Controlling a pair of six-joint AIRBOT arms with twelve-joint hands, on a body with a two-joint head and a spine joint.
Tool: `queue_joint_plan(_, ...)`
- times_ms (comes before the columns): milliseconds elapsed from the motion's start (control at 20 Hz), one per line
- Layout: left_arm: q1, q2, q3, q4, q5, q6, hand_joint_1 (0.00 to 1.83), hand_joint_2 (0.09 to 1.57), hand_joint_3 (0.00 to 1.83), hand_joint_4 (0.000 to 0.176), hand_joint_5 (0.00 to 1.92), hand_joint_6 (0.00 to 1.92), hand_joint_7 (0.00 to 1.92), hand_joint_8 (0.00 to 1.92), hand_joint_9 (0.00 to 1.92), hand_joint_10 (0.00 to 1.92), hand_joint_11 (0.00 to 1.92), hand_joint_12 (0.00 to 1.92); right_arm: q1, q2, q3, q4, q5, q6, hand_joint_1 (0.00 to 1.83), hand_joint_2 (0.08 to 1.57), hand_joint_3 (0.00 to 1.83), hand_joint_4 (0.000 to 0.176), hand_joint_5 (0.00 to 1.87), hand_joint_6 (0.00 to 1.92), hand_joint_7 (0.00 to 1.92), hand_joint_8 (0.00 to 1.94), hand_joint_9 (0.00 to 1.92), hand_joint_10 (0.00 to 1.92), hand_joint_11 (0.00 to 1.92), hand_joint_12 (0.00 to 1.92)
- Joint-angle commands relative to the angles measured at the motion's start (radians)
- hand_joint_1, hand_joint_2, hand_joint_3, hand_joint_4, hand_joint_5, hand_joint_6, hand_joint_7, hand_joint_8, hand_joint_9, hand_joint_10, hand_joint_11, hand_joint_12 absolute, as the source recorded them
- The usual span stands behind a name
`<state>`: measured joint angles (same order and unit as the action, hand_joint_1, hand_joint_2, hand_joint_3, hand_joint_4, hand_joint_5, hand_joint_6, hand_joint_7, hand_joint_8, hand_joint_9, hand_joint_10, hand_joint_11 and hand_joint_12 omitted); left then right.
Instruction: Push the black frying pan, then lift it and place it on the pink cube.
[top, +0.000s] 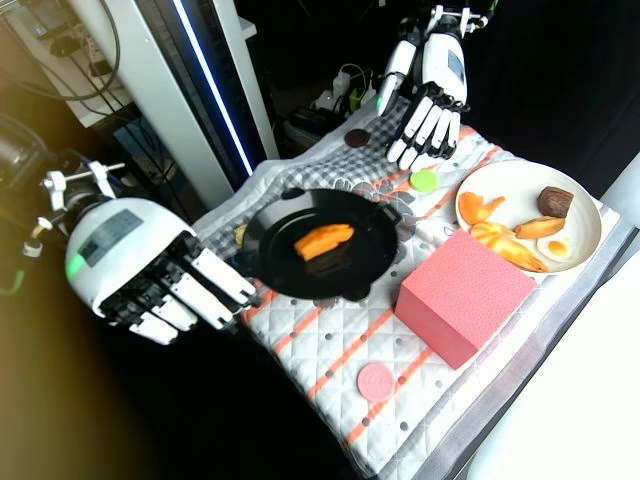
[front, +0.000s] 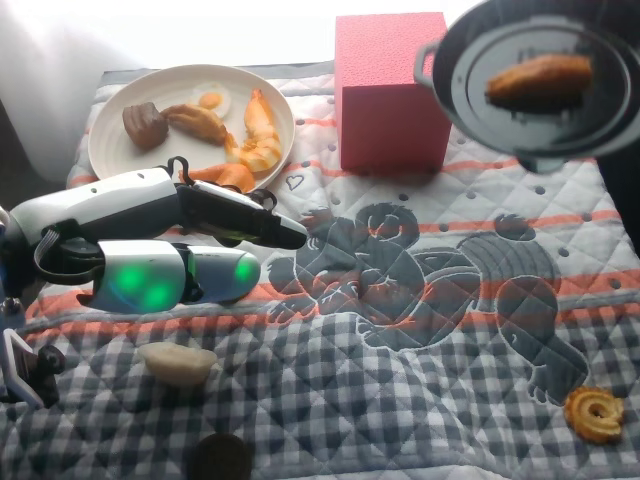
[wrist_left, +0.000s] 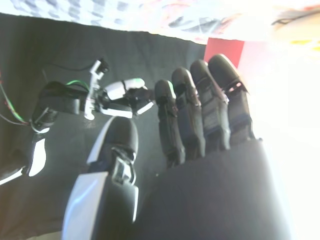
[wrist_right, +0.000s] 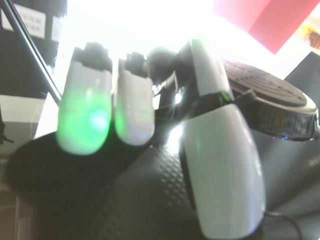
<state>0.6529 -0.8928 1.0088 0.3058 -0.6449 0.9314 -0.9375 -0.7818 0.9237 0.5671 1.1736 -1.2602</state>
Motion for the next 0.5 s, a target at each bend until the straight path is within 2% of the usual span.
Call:
queue_joint_plan(0, -0.005, 0.008, -0.002, -0.023, -0.118, -0.003, 0.38, 1.37, 0.00, 0.015, 0.58, 0.00, 0.55, 0.00, 0.33, 0.41, 0.00, 1.21, 0.025, -0.009, 0.015, -0.025, 0.080, 0.000, 1.46, 1.29, 0.00, 0.000, 1.29, 1.92, 1.59, 1.94, 1.71, 1.92, 1.71, 1.92)
queue_joint_plan(100, -0.004, 0.011, -0.001, -0.023, -0.113, -0.003, 0.39, 1.37, 0.00, 0.000, 0.59, 0.01, 0.56, 0.00, 0.35, 0.39, 0.00, 1.24, 0.092, -0.045, 0.062, -0.030, 0.009, 0.000, 1.53, 1.27, 0.00, 0.000, 1.31, 1.92, 1.59, 1.94, 1.71, 1.92, 1.70, 1.92)
queue_joint_plan(150, 0.001, 0.013, -0.002, -0.023, -0.116, -0.003, 0.38, 1.38, 0.00, 0.006, 0.58, 0.00, 0.55, 0.00, 0.34, 0.38, 0.00, 1.22, 0.121, -0.065, 0.084, -0.031, -0.021, 0.000, 1.49, 1.29, 0.00, 0.000, 1.32, 1.92, 1.58, 1.94, 1.70, 1.92, 1.69, 1.92)
queue_joint_plan(200, 0.002, 0.014, -0.002, -0.024, -0.118, -0.003, 0.33, 1.38, 0.00, 0.022, 0.56, 0.00, 0.54, 0.00, 0.33, 0.38, 0.00, 1.21, 0.148, -0.082, 0.103, -0.032, -0.044, 0.000, 1.46, 1.28, 0.00, 0.000, 1.31, 1.92, 1.57, 1.94, 1.69, 1.92, 1.68, 1.92)
queue_joint_plan(300, 0.002, 0.013, -0.002, -0.024, -0.118, -0.003, 0.31, 1.38, 0.00, 0.034, 0.54, 0.00, 0.51, 0.00, 0.32, 0.38, 0.00, 1.19, 0.199, -0.117, 0.142, -0.032, -0.094, 0.000, 1.50, 1.26, 0.00, 0.000, 1.31, 1.92, 1.56, 1.94, 1.69, 1.92, 1.68, 1.92)
queue_joint_plan(350, 0.002, 0.012, -0.001, -0.024, -0.118, -0.003, 0.34, 1.38, 0.00, 0.025, 0.55, 0.01, 0.52, 0.00, 0.32, 0.38, 0.00, 1.20, 0.228, -0.139, 0.167, -0.032, -0.120, 0.000, 1.50, 1.27, 0.00, 0.000, 1.32, 1.92, 1.55, 1.94, 1.68, 1.92, 1.68, 1.92)
queue_joint_plan(450, 0.002, 0.008, 0.001, -0.025, -0.114, -0.003, 0.36, 1.38, 0.00, 0.022, 0.55, 0.01, 0.53, 0.01, 0.33, 0.38, 0.00, 1.20, 0.267, -0.169, 0.203, -0.033, -0.160, 0.000, 1.50, 1.25, 0.00, 0.000, 1.32, 1.92, 1.54, 1.94, 1.66, 1.92, 1.67, 1.92)
